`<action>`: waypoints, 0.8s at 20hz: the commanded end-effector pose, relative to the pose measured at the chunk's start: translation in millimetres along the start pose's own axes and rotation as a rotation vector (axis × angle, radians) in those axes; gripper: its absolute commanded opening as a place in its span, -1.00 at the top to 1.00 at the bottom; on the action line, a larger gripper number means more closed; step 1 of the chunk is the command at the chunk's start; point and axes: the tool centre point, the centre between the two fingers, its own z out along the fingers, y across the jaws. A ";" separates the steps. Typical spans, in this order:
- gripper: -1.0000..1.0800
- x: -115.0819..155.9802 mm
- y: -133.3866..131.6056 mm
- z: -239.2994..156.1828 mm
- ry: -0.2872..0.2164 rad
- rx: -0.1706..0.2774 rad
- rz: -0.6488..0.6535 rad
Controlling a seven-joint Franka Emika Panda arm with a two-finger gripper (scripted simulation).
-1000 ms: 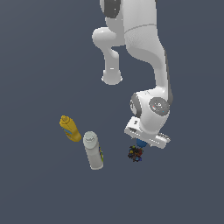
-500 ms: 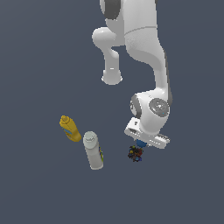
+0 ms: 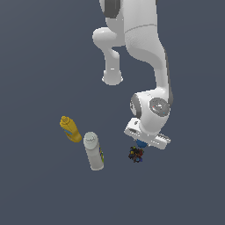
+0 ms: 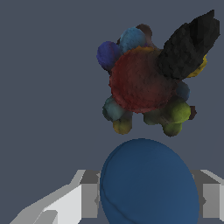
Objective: Pick up a designated object from a clutter of objects.
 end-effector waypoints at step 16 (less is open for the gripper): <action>1.00 45.8 56.7 -131.9 0.001 0.002 0.001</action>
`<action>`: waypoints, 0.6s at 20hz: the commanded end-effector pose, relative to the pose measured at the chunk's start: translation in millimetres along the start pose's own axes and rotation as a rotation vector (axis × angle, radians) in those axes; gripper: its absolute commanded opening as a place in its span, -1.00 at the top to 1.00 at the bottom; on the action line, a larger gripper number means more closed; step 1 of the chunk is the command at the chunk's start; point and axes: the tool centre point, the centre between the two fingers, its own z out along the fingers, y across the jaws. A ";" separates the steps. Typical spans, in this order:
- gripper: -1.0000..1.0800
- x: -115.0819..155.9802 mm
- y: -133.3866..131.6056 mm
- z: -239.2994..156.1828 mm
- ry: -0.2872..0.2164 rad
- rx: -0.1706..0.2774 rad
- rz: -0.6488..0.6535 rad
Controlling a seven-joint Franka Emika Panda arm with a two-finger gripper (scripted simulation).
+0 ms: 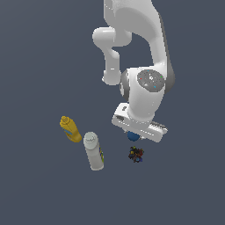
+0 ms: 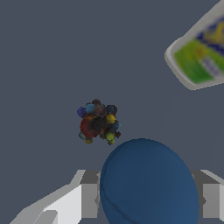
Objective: Pick up a designated object from a clutter of objects.
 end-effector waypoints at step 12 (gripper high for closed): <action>1.00 52.5 61.3 -147.2 0.000 0.001 0.000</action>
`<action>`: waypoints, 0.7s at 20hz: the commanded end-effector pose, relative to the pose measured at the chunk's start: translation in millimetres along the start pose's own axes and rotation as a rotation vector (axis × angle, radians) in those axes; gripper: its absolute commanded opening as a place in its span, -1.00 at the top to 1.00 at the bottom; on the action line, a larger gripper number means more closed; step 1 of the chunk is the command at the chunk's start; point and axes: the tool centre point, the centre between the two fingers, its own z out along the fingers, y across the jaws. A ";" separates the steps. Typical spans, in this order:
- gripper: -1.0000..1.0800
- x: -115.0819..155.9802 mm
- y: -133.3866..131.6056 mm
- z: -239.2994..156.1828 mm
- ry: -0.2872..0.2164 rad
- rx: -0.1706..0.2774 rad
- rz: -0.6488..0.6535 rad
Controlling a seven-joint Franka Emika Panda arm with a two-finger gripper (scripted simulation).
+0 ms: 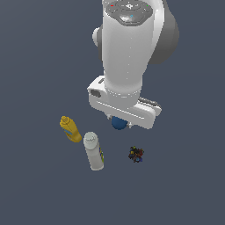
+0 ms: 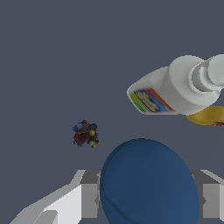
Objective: Pick up a designated object from a clutter of objects.
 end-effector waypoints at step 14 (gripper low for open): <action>1.00 40.1 39.9 -101.0 0.000 -0.001 0.000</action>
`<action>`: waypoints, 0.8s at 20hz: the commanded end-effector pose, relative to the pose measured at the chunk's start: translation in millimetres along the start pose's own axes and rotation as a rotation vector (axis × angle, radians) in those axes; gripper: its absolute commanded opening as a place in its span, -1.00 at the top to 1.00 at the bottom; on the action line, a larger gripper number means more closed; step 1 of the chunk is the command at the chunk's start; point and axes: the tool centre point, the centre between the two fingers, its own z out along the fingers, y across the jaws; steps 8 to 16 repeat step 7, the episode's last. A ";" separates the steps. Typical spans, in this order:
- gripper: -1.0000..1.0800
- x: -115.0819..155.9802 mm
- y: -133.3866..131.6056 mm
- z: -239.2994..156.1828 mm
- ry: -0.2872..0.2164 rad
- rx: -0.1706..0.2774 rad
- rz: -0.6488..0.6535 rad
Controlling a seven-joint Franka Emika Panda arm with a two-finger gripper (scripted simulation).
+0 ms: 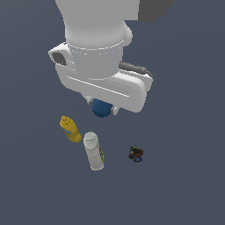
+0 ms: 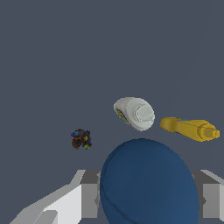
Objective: Pick up a designated object from a clutter of objects.
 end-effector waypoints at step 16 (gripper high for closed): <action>1.00 6.1 4.7 -13.7 0.000 0.000 -0.001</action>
